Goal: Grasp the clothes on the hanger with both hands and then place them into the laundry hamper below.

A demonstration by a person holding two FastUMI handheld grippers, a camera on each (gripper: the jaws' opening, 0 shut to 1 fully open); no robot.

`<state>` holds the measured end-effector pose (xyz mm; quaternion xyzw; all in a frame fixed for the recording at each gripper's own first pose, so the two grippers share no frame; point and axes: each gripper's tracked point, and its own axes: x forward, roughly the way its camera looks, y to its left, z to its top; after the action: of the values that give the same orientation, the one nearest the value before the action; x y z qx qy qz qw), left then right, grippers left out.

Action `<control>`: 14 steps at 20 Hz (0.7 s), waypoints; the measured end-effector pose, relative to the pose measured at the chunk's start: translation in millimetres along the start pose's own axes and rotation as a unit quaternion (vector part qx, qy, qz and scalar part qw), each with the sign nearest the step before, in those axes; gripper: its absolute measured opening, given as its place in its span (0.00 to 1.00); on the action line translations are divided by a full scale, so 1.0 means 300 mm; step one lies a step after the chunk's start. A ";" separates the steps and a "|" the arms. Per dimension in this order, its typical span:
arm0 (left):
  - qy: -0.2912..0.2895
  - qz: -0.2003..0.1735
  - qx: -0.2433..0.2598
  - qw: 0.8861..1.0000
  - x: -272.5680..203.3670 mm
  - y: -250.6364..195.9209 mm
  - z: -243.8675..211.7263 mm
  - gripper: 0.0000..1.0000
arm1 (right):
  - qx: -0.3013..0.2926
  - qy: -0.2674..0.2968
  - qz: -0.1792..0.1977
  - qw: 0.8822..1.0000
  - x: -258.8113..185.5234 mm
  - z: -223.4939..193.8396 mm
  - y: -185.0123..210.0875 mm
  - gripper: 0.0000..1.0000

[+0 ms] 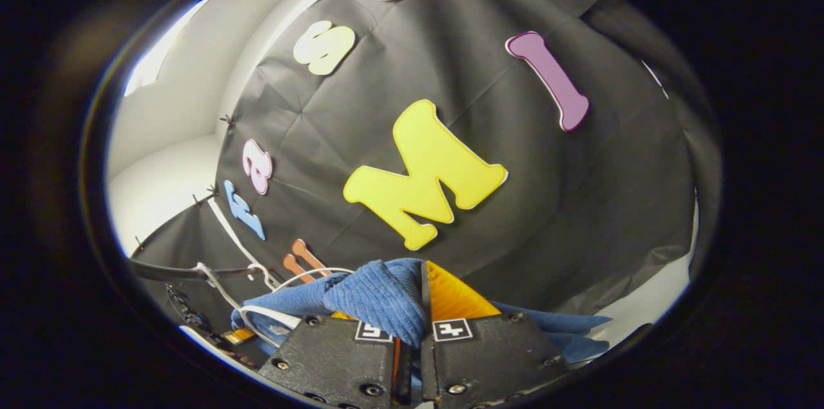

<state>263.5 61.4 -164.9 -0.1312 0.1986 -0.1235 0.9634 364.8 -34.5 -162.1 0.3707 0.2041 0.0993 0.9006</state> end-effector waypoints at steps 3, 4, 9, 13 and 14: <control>0.014 0.002 0.001 1.000 0.005 0.024 -0.039 0.06 | -0.002 0.015 -0.013 1.000 0.035 -0.032 -0.037 0.10; 0.017 0.000 -0.004 1.000 0.011 0.033 -0.043 0.06 | -0.001 0.023 -0.013 1.000 0.045 -0.049 -0.042 0.10; 0.031 0.002 0.011 0.999 0.003 0.076 -0.065 0.06 | 0.011 0.035 -0.027 0.999 0.051 -0.106 -0.091 0.10; 0.044 -0.002 0.005 0.999 -0.010 0.066 -0.124 0.10 | 0.023 0.047 -0.042 0.998 0.047 -0.162 -0.135 0.10; 0.046 -0.002 0.002 0.999 -0.017 0.058 -0.147 0.10 | 0.027 0.049 -0.043 0.997 0.036 -0.172 -0.141 0.10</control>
<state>243.9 70.3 -207.4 -0.1233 0.2422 -0.1317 0.9533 353.0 -28.4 -228.4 0.3807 0.2663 0.0727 0.8825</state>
